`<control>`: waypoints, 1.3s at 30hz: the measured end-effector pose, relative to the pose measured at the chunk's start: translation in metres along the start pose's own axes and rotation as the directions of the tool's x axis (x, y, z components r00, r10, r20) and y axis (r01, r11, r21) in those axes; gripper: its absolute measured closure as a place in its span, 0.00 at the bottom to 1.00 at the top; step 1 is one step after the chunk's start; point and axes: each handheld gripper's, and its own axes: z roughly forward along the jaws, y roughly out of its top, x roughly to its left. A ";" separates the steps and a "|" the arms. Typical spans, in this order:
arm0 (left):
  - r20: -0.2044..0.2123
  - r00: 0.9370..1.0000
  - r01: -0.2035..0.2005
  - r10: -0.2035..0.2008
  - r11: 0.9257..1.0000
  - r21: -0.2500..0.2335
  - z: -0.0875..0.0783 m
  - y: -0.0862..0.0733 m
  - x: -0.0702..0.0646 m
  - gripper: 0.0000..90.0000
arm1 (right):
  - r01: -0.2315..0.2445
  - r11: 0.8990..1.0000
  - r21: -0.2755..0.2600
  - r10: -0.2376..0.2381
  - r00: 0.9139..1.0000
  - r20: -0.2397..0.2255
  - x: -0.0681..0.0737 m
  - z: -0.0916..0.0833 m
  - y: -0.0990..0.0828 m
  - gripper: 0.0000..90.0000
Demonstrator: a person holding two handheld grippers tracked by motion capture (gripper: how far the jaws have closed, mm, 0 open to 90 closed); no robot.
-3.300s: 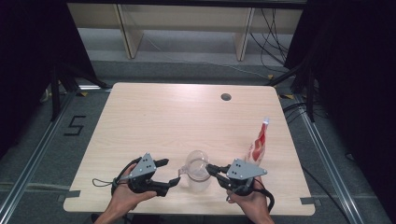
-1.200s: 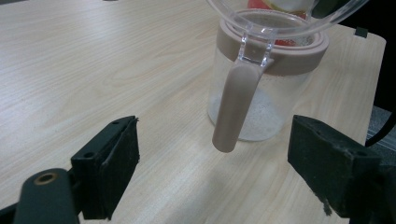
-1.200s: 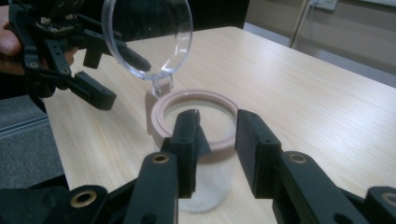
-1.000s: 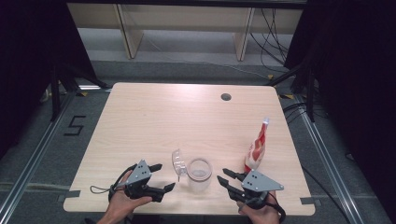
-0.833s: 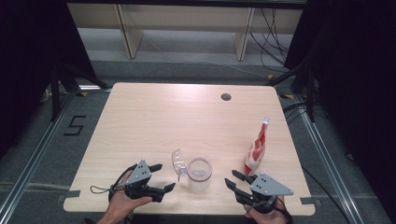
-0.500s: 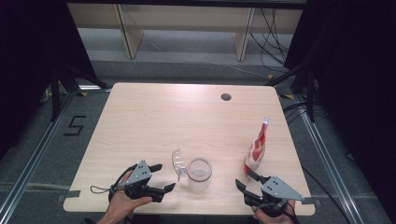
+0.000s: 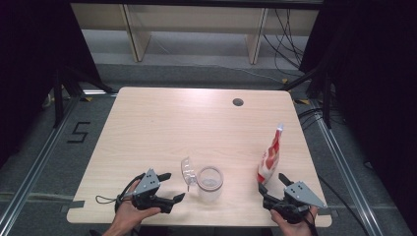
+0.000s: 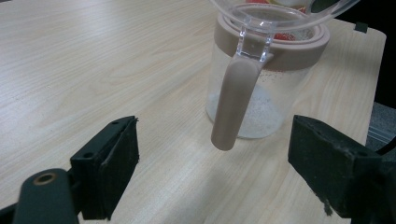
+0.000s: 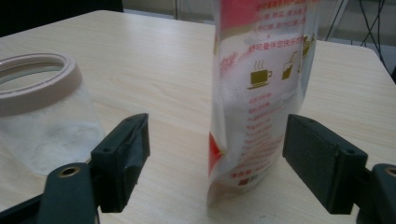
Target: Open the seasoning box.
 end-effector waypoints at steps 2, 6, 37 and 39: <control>0.001 1.000 -0.001 0.001 1.000 0.002 0.000 0.000 0.000 0.18 | 0.014 1.000 0.000 -0.014 1.000 -0.001 -0.003 0.002 0.000 0.26; 0.000 1.000 -0.004 0.004 1.000 0.008 0.000 0.000 0.000 0.18 | -0.022 1.000 0.004 0.022 0.999 0.028 -0.005 0.007 -0.002 0.23; -0.002 1.000 -0.002 0.002 1.000 0.006 0.000 0.000 0.000 0.18 | 0.037 0.999 0.007 -0.038 0.994 0.102 -0.018 0.050 0.003 0.28; -0.002 1.000 -0.007 0.007 1.000 0.009 0.000 0.000 0.000 0.18 | 0.021 1.000 0.001 -0.021 0.995 0.098 -0.019 0.050 0.003 0.29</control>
